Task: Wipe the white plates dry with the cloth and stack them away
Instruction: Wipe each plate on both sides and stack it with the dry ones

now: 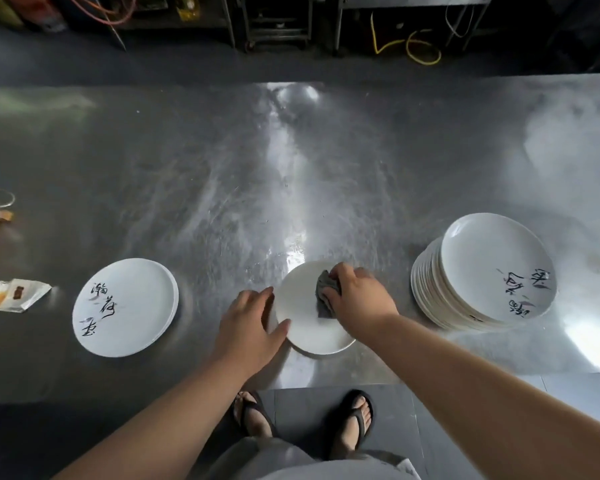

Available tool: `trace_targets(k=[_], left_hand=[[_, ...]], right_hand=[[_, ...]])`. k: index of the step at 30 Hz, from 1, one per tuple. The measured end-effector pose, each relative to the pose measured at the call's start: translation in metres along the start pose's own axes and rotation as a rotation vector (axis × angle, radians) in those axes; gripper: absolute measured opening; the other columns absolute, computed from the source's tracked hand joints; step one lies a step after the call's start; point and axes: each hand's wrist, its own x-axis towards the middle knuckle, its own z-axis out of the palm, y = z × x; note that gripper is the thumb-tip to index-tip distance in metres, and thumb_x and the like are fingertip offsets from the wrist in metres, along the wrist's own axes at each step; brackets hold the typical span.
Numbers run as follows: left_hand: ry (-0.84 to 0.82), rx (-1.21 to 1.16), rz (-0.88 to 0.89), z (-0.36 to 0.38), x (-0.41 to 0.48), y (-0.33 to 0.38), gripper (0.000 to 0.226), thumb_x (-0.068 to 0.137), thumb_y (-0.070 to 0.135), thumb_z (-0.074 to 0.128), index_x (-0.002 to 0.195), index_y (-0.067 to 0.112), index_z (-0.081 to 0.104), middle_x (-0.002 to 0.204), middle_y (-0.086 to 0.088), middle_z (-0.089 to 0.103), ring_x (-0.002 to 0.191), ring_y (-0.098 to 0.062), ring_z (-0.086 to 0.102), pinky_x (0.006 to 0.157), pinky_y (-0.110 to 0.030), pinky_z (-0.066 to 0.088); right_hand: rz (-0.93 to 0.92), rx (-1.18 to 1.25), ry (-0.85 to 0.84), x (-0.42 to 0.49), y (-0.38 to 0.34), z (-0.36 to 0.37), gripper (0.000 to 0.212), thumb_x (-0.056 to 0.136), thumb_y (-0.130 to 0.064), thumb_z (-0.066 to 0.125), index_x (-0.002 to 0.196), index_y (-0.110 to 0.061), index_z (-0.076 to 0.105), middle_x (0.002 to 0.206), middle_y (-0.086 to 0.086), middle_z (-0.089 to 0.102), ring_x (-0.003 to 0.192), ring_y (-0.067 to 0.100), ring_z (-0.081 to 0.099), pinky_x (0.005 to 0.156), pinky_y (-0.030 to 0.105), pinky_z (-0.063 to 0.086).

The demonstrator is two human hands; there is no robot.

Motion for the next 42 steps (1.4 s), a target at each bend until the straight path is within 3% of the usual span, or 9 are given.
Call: trace_targets(k=[3,5,10,14,17,21,27,32,42], left_hand=[[-0.070,0.327,0.171,0.007,-0.004,-0.009,0.083,0.090,0.080,0.038,0.162,0.049,0.010,0.174,0.001,-0.004,0.160,-0.032,0.000,0.125,-0.058,0.008],[-0.111,0.373,0.203,0.019,-0.002,-0.015,0.084,0.092,0.082,0.028,0.161,0.051,-0.009,0.169,0.003,-0.032,0.157,-0.033,-0.026,0.123,-0.064,-0.012],[-0.081,0.414,0.225,0.034,0.002,-0.022,0.084,0.095,0.082,0.025,0.165,0.044,0.000,0.172,0.008,-0.024,0.157,-0.038,-0.021,0.120,-0.072,-0.009],[-0.102,0.416,0.193,0.032,0.004,-0.018,0.079,0.096,0.081,0.015,0.164,0.044,0.000,0.170,0.015,-0.027,0.155,-0.035,-0.029,0.120,-0.071,-0.013],[-0.082,0.331,0.124,0.033,0.007,-0.012,0.074,0.097,0.077,0.022,0.162,0.042,0.012,0.172,0.017,-0.019,0.157,-0.030,-0.027,0.122,-0.067,-0.013],[-0.066,0.355,0.133,0.036,0.008,-0.015,0.081,0.097,0.077,0.022,0.165,0.037,0.005,0.171,0.016,-0.021,0.158,-0.031,-0.023,0.123,-0.069,-0.006],[-0.105,0.386,0.124,0.035,0.008,-0.011,0.095,0.091,0.089,0.009,0.164,0.034,-0.018,0.167,0.015,-0.033,0.155,-0.026,-0.032,0.122,-0.069,-0.009],[-0.125,0.380,0.114,0.036,0.008,-0.010,0.105,0.085,0.095,0.013,0.162,0.034,-0.021,0.166,0.016,-0.035,0.155,-0.026,-0.033,0.121,-0.068,-0.013],[-0.114,0.423,0.096,0.035,0.008,-0.006,0.102,0.087,0.091,0.015,0.163,0.033,-0.020,0.165,0.015,-0.038,0.153,-0.024,-0.037,0.122,-0.066,-0.012]], right_hand=[[-0.157,-0.121,0.031,0.002,-0.009,0.020,0.037,0.102,-0.023,0.054,0.138,-0.018,0.052,0.148,0.004,0.044,0.133,0.028,0.040,0.107,0.041,0.044],[-0.252,-0.167,0.107,-0.001,-0.004,0.028,0.050,0.091,-0.011,0.059,0.140,-0.018,0.053,0.151,0.006,0.042,0.133,0.031,0.041,0.104,0.046,0.048],[-0.506,-0.240,0.114,-0.007,0.019,0.047,0.052,0.087,-0.012,0.067,0.139,-0.014,0.062,0.144,0.006,0.055,0.126,0.031,0.059,0.100,0.048,0.056],[-0.323,-0.291,-0.031,0.001,0.021,0.052,0.071,0.106,-0.043,0.034,0.167,-0.015,0.013,0.175,0.010,0.008,0.162,0.029,0.007,0.129,0.046,0.022],[-0.313,-0.375,-0.009,0.011,0.009,0.049,0.072,0.108,-0.034,0.037,0.166,-0.009,0.004,0.173,0.012,-0.018,0.159,0.033,-0.019,0.130,0.048,-0.004],[-0.391,-0.207,0.018,0.001,0.009,0.064,0.067,0.098,-0.021,0.045,0.162,-0.006,0.031,0.171,0.013,0.025,0.158,0.033,0.023,0.121,0.056,0.036],[-0.416,-0.370,-0.136,0.010,0.001,0.054,0.076,0.107,-0.056,0.032,0.167,-0.026,-0.003,0.173,0.005,-0.021,0.156,0.019,-0.027,0.129,0.043,-0.007],[-0.646,-0.361,-0.211,-0.010,0.023,0.054,0.062,0.107,-0.054,0.032,0.164,-0.028,0.032,0.175,0.000,0.010,0.161,0.025,0.008,0.129,0.049,0.020],[-0.635,-0.357,-0.254,0.027,0.013,0.041,0.079,0.103,-0.069,0.011,0.168,-0.025,0.009,0.175,0.000,-0.013,0.159,0.018,-0.021,0.131,0.048,0.004]])
